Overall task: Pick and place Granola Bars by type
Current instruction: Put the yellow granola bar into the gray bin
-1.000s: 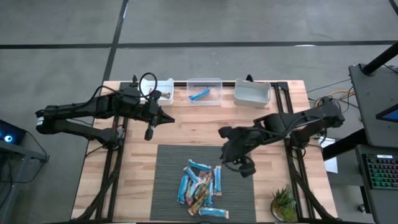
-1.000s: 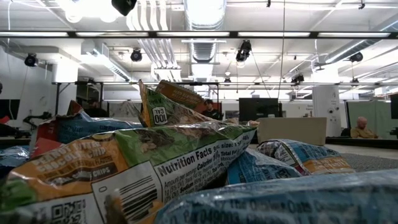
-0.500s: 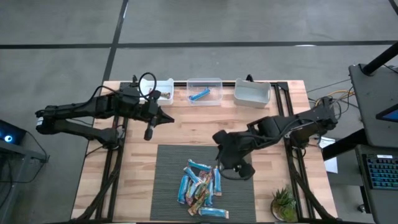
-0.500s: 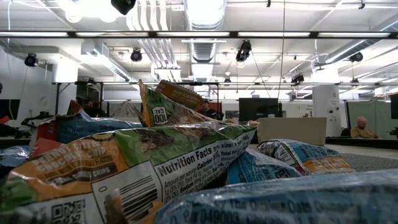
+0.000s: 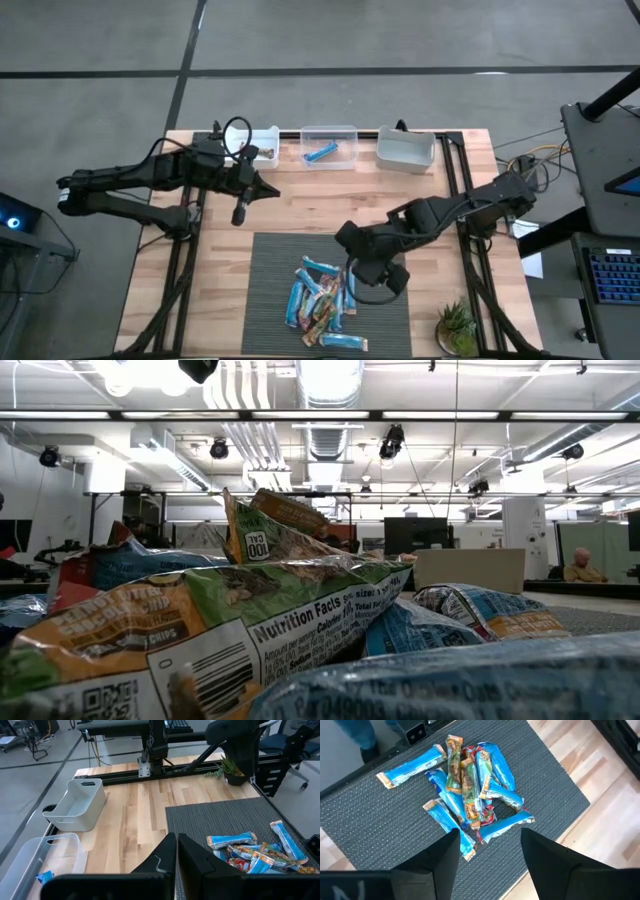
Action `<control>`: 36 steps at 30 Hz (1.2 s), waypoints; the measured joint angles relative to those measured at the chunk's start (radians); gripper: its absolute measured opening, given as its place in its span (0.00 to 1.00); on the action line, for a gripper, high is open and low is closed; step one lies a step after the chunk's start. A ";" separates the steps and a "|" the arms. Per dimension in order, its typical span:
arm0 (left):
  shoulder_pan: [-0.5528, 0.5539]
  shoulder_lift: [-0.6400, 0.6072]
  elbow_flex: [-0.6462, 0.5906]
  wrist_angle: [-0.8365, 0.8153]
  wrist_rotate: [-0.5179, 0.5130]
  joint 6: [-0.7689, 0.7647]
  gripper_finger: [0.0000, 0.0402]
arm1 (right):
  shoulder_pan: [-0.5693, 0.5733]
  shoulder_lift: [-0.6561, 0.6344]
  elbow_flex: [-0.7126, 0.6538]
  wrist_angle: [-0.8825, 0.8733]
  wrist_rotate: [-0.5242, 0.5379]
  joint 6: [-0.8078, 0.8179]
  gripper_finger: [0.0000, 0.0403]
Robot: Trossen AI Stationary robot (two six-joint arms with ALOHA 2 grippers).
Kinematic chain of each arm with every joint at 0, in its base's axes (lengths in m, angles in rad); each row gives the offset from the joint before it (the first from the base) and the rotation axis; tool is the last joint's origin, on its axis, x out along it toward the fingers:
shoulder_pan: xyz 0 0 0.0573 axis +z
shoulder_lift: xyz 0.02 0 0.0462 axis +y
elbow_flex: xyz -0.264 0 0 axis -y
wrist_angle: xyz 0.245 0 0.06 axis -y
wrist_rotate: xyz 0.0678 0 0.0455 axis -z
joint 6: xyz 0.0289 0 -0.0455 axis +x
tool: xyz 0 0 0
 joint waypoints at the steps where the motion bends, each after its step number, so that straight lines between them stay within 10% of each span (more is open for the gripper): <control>1: 0.000 0.000 0.000 0.000 0.000 0.000 0.00 | 0.002 0.000 0.000 0.000 0.000 -0.001 0.50; 36: 0.000 0.000 0.000 -0.019 0.000 0.000 0.00 | 0.037 0.183 -0.011 -0.023 -0.001 -0.140 0.50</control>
